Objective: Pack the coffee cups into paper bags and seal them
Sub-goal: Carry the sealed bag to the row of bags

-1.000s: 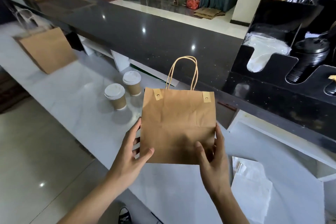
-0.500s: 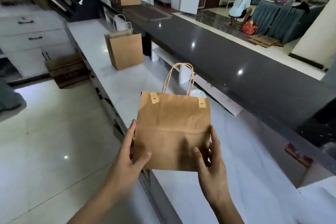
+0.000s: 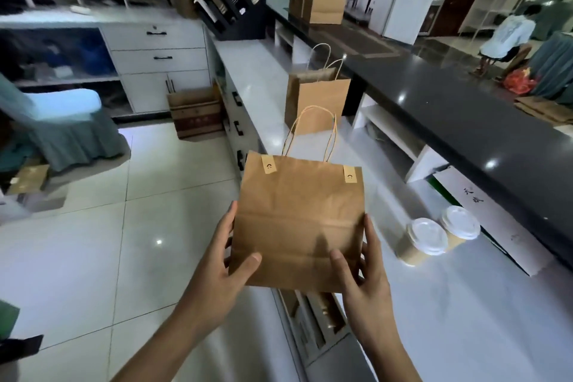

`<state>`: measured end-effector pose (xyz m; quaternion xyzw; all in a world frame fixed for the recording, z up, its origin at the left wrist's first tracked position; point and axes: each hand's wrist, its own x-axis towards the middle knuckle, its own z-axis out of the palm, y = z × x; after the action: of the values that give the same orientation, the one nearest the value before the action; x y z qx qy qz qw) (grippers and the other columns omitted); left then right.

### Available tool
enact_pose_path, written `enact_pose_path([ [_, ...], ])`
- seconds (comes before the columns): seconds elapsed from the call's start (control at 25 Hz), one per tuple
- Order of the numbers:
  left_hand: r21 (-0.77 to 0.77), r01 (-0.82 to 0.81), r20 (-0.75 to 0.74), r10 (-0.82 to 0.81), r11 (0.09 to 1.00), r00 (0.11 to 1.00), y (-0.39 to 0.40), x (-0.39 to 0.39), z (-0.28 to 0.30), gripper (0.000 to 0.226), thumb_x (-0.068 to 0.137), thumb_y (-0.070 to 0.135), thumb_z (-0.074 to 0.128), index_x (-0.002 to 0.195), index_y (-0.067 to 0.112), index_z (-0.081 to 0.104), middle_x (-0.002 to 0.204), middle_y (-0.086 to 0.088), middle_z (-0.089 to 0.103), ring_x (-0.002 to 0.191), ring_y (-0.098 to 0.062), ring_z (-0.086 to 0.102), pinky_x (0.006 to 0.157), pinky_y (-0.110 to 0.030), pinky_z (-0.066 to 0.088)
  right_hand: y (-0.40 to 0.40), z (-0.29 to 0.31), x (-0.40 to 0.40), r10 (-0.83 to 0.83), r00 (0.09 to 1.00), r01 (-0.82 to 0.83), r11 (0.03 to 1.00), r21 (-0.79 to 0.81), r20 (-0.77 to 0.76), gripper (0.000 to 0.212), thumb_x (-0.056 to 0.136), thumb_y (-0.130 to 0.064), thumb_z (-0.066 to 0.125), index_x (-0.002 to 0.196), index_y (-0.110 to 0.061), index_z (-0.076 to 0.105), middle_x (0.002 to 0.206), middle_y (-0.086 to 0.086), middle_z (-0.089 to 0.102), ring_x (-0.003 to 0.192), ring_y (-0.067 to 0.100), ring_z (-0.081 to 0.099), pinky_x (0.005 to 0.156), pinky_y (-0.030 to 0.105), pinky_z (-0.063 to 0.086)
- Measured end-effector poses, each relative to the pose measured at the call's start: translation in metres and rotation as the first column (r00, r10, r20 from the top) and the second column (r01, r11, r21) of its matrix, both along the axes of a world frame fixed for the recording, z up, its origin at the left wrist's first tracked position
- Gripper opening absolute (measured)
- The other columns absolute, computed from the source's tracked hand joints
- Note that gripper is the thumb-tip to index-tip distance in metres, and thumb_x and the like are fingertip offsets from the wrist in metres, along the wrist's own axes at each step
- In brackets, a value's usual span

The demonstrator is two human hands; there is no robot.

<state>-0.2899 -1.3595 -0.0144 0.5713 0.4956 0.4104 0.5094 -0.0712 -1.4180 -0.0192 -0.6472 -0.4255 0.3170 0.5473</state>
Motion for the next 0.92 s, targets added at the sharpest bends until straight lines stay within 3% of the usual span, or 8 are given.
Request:
enact_pose_path([
  [0.16,0.009,-0.078,-0.020,0.078,0.997,0.997,0.025,-0.047,-0.007,0.085,0.095,0.020,0.069,0.153,0.058,0.020,0.145,0.036,0.040,0.123,0.018,0.048,0.091,-0.009,0.047,0.044,-0.011,-0.040,0.089,0.996,-0.089,0.996,-0.002,0.008,0.075,0.087,-0.060,0.068,0.147,-0.068,0.024,0.148,-0.016,0.053,0.125,0.008,0.061,0.100,0.048,0.056],
  [0.28,0.015,-0.144,-0.023,0.145,0.989,0.989,0.042,-0.072,-0.012,0.084,0.095,0.019,0.069,0.151,0.061,0.022,0.141,0.049,0.038,0.135,0.008,0.042,0.106,-0.019,0.042,0.075,-0.015,-0.062,0.168,0.985,-0.168,0.986,-0.005,0.025,0.081,0.082,-0.062,0.067,0.150,-0.064,0.023,0.152,-0.013,0.048,0.134,0.013,0.055,0.105,0.050,0.052],
  [0.4,0.000,-0.211,-0.017,0.211,0.978,0.977,0.060,-0.090,-0.016,0.085,0.095,0.015,0.069,0.151,0.060,0.023,0.138,0.050,0.038,0.132,0.009,0.045,0.101,-0.017,0.048,0.112,-0.020,-0.077,0.232,0.972,-0.232,0.973,-0.017,0.024,0.079,0.086,-0.056,0.067,0.151,-0.063,0.023,0.155,-0.016,0.046,0.138,0.011,0.051,0.110,0.050,0.048],
  [0.56,-0.012,-0.297,-0.026,0.296,0.955,0.955,0.095,-0.108,-0.018,0.086,0.095,0.015,0.068,0.149,0.063,0.023,0.137,0.051,0.036,0.126,0.019,0.043,0.095,-0.011,0.049,0.169,-0.026,-0.097,0.320,0.947,-0.320,0.947,-0.009,-0.001,0.077,0.090,-0.051,0.069,0.151,-0.062,0.023,0.155,-0.034,0.035,0.144,0.001,0.040,0.114,0.048,0.045],
  [0.72,0.017,-0.344,-0.078,0.344,0.939,0.936,0.148,-0.116,-0.014,0.084,0.096,0.017,0.067,0.147,0.067,0.023,0.152,0.039,0.033,0.138,0.010,0.038,0.111,-0.024,0.042,0.242,-0.026,-0.111,0.399,0.916,-0.399,0.917,0.005,-0.031,0.081,0.088,-0.048,0.068,0.153,-0.061,0.021,0.151,-0.044,0.030,0.140,-0.016,0.033,0.117,0.039,0.042],
  [0.84,0.042,-0.368,-0.118,0.371,0.929,0.921,0.197,-0.114,-0.007,0.084,0.096,0.015,0.067,0.147,0.067,0.024,0.155,0.038,0.030,0.145,0.002,0.035,0.119,-0.040,0.038,0.299,-0.025,-0.113,0.437,0.897,-0.438,0.899,-0.004,-0.071,0.081,0.088,-0.047,0.069,0.150,-0.066,0.020,0.156,-0.032,0.032,0.141,-0.005,0.037,0.116,0.043,0.043],
  [0.92,0.050,-0.386,-0.135,0.389,0.921,0.911,0.230,-0.112,-0.002,0.084,0.096,0.016,0.067,0.147,0.067,0.025,0.152,0.043,0.029,0.145,0.006,0.031,0.121,-0.043,0.035,0.337,-0.023,-0.113,0.463,0.883,-0.465,0.885,-0.019,-0.079,0.080,0.089,-0.049,0.068,0.148,-0.069,0.018,0.149,-0.041,0.031,0.137,-0.007,0.039,0.115,0.044,0.045],
])
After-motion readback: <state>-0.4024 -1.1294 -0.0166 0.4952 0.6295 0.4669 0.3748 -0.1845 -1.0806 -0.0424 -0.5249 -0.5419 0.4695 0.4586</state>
